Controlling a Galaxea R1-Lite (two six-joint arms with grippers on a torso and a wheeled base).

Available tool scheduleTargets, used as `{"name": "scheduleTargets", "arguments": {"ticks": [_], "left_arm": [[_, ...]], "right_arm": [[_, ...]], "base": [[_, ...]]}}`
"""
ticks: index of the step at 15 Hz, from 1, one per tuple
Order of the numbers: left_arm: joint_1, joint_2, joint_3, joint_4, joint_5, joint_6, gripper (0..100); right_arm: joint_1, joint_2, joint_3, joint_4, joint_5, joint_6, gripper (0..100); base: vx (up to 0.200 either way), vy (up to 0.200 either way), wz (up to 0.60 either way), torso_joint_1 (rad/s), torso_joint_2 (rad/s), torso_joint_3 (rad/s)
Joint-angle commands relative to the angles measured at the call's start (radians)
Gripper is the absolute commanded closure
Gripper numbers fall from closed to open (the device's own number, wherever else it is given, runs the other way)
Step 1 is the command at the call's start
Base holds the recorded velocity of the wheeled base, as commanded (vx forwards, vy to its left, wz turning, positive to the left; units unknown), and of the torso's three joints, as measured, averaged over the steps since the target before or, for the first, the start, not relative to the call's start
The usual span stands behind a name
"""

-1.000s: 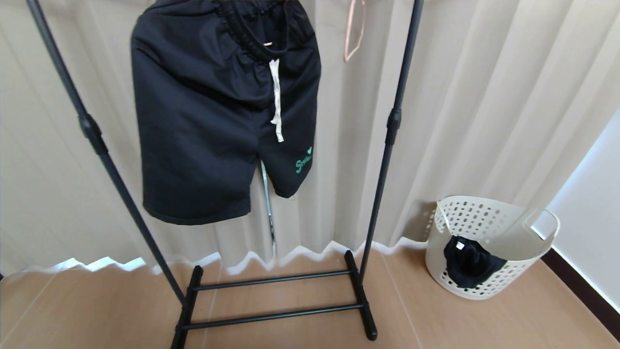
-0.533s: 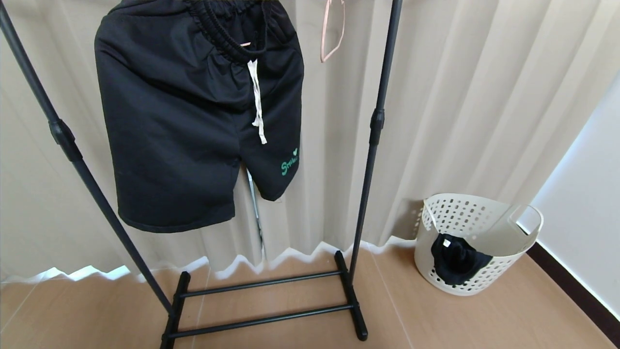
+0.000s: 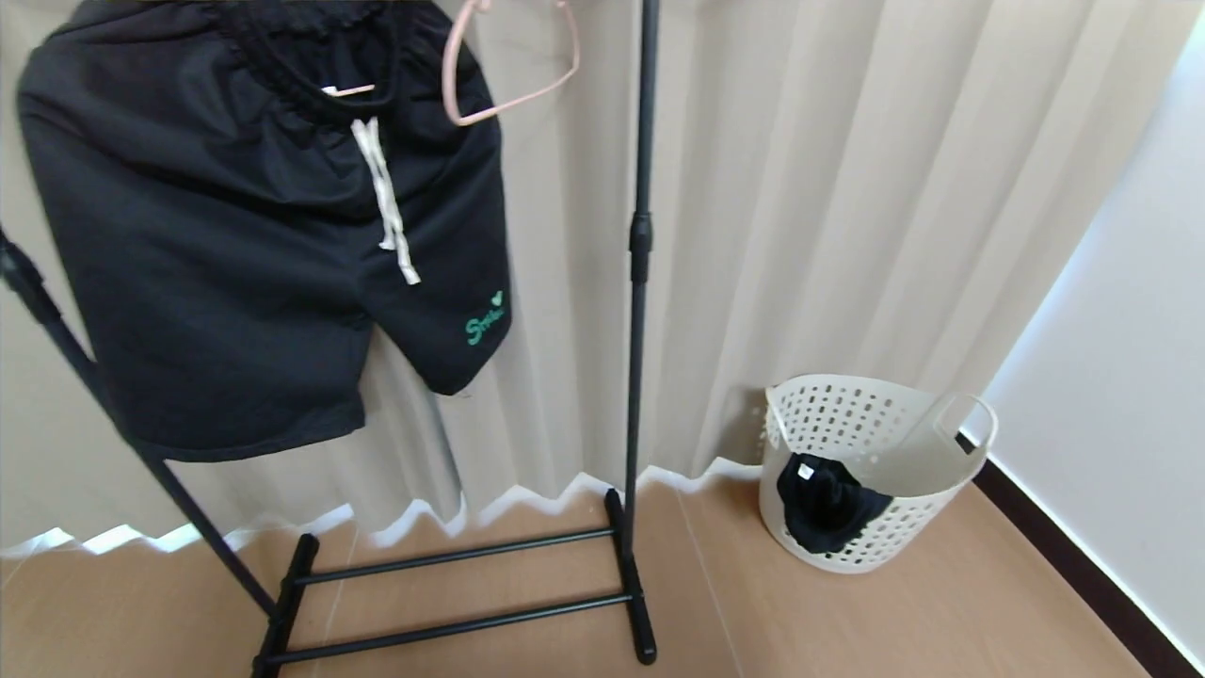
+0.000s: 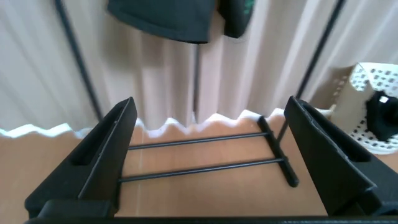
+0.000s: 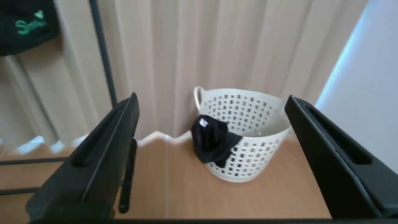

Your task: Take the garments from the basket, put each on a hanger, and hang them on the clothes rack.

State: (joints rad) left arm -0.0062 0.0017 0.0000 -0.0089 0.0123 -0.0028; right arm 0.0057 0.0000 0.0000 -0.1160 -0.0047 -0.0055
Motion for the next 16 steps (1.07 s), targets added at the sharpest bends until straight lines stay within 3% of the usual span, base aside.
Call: {"name": "scheduleTargets", "arguments": {"ticks": [1, 4, 6, 9, 12, 16], "left_arm": [[0.000, 0.001, 0.000, 0.000, 0.001, 0.000, 0], [0.000, 0.001, 0.000, 0.000, 0.001, 0.000, 0], [0.000, 0.001, 0.000, 0.000, 0.001, 0.000, 0], [0.000, 0.001, 0.000, 0.000, 0.001, -0.002, 0], [0.000, 0.001, 0.000, 0.000, 0.001, -0.002, 0], [0.000, 0.001, 0.000, 0.000, 0.001, -0.002, 0]], "right_arm": [[0.000, 0.002, 0.000, -0.001, 0.000, -0.001, 0], [0.000, 0.002, 0.000, -0.001, 0.000, -0.001, 0], [0.000, 0.002, 0.000, -0.001, 0.000, -0.001, 0], [0.000, 0.002, 0.000, -0.001, 0.000, -0.001, 0], [0.000, 0.002, 0.000, -0.001, 0.000, -0.001, 0], [0.000, 0.002, 0.000, -0.001, 0.000, -0.001, 0]], "base": [[0.000, -0.200, 0.00, 0.007, 0.01, 0.002], [0.000, -0.200, 0.00, 0.005, 0.00, -0.001], [0.000, -0.200, -0.60, 0.000, 0.00, 0.002], [0.133, 0.000, 0.00, 0.000, 0.00, 0.000], [0.200, 0.000, -0.60, -0.004, 0.00, 0.002], [0.000, 0.000, 0.00, 0.000, 0.00, 0.000]]}}
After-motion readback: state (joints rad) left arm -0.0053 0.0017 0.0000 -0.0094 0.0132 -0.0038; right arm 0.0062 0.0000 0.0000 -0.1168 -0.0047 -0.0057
